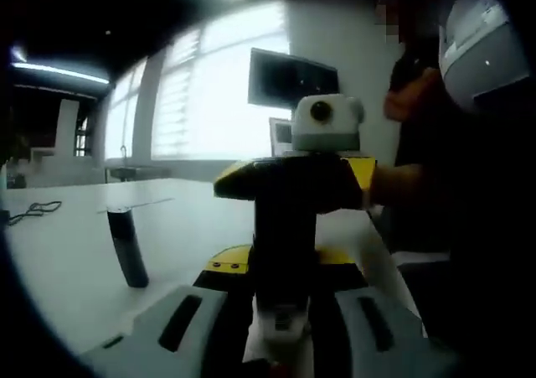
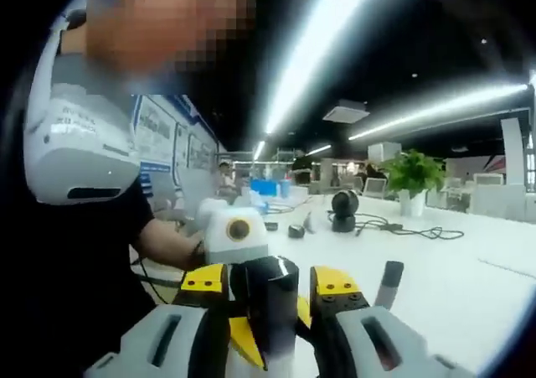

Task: Pick up cosmetic bottle twist off cap place on table pick up cap screw tight cap place on table

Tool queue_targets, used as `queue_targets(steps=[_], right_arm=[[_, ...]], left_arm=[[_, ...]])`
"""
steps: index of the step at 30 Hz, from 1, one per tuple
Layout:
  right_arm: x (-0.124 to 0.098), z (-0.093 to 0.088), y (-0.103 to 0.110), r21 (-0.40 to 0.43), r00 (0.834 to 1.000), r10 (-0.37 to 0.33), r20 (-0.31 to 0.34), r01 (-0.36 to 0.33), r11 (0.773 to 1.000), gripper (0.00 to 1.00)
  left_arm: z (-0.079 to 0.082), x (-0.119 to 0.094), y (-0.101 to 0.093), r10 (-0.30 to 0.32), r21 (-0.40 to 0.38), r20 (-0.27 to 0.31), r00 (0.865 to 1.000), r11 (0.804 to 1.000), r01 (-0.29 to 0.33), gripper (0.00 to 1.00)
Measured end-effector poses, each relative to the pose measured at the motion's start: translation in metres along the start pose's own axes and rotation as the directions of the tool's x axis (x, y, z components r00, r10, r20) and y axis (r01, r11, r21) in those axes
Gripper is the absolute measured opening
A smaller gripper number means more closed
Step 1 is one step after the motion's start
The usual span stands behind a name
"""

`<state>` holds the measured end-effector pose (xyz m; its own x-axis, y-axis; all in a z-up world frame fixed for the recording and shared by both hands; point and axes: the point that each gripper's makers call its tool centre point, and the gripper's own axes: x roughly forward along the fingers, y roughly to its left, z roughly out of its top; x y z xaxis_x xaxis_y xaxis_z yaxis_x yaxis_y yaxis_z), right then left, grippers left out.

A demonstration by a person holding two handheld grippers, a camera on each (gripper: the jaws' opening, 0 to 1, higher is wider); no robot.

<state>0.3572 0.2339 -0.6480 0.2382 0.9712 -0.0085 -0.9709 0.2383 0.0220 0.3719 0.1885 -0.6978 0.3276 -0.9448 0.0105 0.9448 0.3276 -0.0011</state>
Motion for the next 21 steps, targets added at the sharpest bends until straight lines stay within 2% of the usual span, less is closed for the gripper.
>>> queue_targets(steps=[4,6,8,9,12,13,14,15,18,21], right_arm=[[-0.005,0.008,0.000,0.041,0.992,-0.115,0.046,0.113,0.993,0.33],[-0.006,0.008,-0.002,0.052,0.980,-0.192,0.045,0.189,0.981,0.33],[-0.006,0.008,-0.005,0.076,0.960,-0.275,0.049,0.271,0.960,0.33],[-0.006,0.010,-0.007,0.108,0.949,-0.310,0.058,0.303,0.947,0.33],[-0.009,0.013,-0.013,0.109,0.900,-0.430,0.077,0.421,0.900,0.31],[-0.010,0.010,-0.014,0.126,0.884,-0.463,0.063,0.454,0.882,0.31],[-0.009,0.011,-0.012,0.107,0.877,-0.474,0.074,0.466,0.878,0.31],[-0.010,0.010,-0.010,0.123,0.861,-0.503,0.074,0.493,0.861,0.31],[-0.010,0.011,-0.011,0.077,0.812,-0.579,0.078,0.574,0.815,0.31],[-0.008,0.007,-0.011,0.071,0.767,-0.638,0.067,0.634,0.770,0.29]], left_arm=[[0.000,0.000,0.001,0.021,0.004,0.001,1.000,1.000,-0.021,0.14],[0.000,0.000,0.001,0.033,0.019,0.002,0.999,0.999,-0.033,0.14],[0.000,0.000,0.000,0.048,0.031,0.001,0.999,0.998,-0.048,0.14],[0.000,0.001,0.001,0.062,0.033,0.001,0.998,0.998,-0.062,0.14],[0.001,0.002,0.001,0.094,0.047,0.002,0.996,0.994,-0.094,0.14],[0.001,0.002,0.002,0.105,0.046,0.003,0.994,0.993,-0.105,0.14],[0.001,0.002,0.003,0.112,0.041,0.002,0.994,0.993,-0.112,0.14],[0.000,0.002,0.004,0.122,0.031,0.002,0.993,0.992,-0.122,0.14],[0.000,0.001,0.007,0.148,0.008,-0.002,0.989,0.989,-0.147,0.14],[0.000,0.001,0.008,0.165,0.005,-0.001,0.986,0.986,-0.165,0.14]])
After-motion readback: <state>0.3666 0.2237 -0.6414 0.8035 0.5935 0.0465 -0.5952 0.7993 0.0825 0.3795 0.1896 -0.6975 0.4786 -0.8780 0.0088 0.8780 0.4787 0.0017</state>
